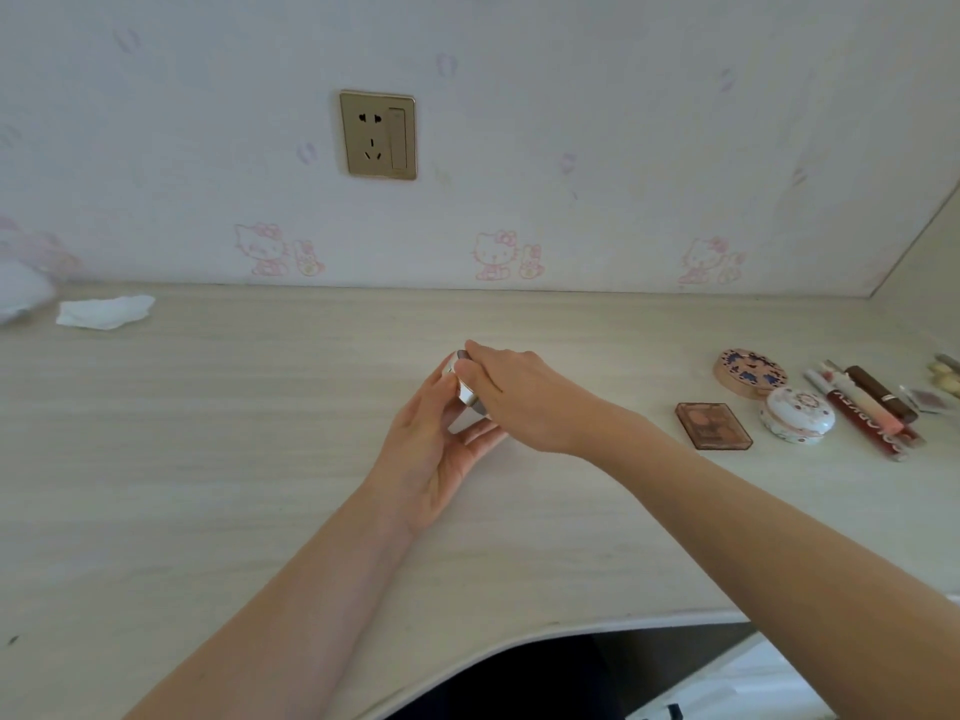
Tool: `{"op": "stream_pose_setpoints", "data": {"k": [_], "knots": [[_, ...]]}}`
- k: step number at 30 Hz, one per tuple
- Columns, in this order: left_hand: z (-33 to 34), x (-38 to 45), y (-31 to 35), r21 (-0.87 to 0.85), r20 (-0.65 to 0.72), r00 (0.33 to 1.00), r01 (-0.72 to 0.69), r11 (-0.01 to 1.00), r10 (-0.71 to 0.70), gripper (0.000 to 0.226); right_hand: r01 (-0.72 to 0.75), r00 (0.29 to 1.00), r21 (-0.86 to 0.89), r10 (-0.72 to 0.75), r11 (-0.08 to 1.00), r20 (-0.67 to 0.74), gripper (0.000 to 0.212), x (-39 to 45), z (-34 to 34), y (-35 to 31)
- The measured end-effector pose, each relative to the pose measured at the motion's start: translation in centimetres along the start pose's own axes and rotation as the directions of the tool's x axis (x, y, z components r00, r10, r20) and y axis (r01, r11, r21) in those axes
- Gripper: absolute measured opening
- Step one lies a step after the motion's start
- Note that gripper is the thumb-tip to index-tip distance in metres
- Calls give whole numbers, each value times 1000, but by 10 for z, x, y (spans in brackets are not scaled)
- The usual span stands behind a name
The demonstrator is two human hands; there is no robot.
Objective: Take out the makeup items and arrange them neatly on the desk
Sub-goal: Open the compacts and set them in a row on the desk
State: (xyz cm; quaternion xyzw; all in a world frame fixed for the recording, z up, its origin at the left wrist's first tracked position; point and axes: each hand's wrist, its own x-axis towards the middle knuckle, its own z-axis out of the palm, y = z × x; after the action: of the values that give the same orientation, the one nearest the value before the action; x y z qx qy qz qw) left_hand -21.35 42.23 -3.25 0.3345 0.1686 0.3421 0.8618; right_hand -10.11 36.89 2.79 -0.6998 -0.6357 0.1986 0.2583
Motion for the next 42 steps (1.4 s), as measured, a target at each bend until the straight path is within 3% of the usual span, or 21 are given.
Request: {"op": "stream_pose_setpoints", "data": {"k": [5, 10, 14, 16, 18, 20, 23, 26, 33, 42], "knots": [[-3, -3, 0, 43, 31, 999, -31, 999, 30, 36, -9, 996, -38, 13, 999, 88, 28, 4, -12, 1], [-3, -1, 1, 137, 73, 997, -29, 990, 19, 35, -110, 946, -5, 107, 994, 306, 25, 12, -42, -8], [-6, 1, 4, 141, 99, 995, -20, 990, 6, 48, -185, 911, -22, 180, 983, 371, 54, 19, -55, -15], [-8, 1, 6, 129, 76, 997, -26, 991, 16, 52, -156, 903, -23, 152, 987, 402, 49, 21, -57, -16], [-10, 0, 8, 124, 41, 997, -64, 990, 59, 48, -103, 917, -3, 97, 995, 387, 46, 20, -57, -17], [-12, -1, 10, 178, 36, 990, -143, 974, 139, 45, -54, 937, -11, 55, 998, 345, 57, 17, -54, -18], [-14, -3, 16, 375, 96, 953, -301, 877, 286, 46, 35, 965, -159, 8, 987, 264, 76, 9, -45, -12], [-14, -4, 20, 573, 211, 915, -401, 715, 344, 54, 40, 978, -198, 2, 979, 207, 56, 2, -35, 0], [-6, -7, 15, 611, 233, 915, -401, 683, 329, 61, 89, 983, -120, -68, 989, 172, 58, -11, -38, 13], [-10, -5, 9, 634, 236, 927, -374, 677, 292, 60, 126, 970, -246, -67, 961, 234, 52, -11, -42, 21]]}}
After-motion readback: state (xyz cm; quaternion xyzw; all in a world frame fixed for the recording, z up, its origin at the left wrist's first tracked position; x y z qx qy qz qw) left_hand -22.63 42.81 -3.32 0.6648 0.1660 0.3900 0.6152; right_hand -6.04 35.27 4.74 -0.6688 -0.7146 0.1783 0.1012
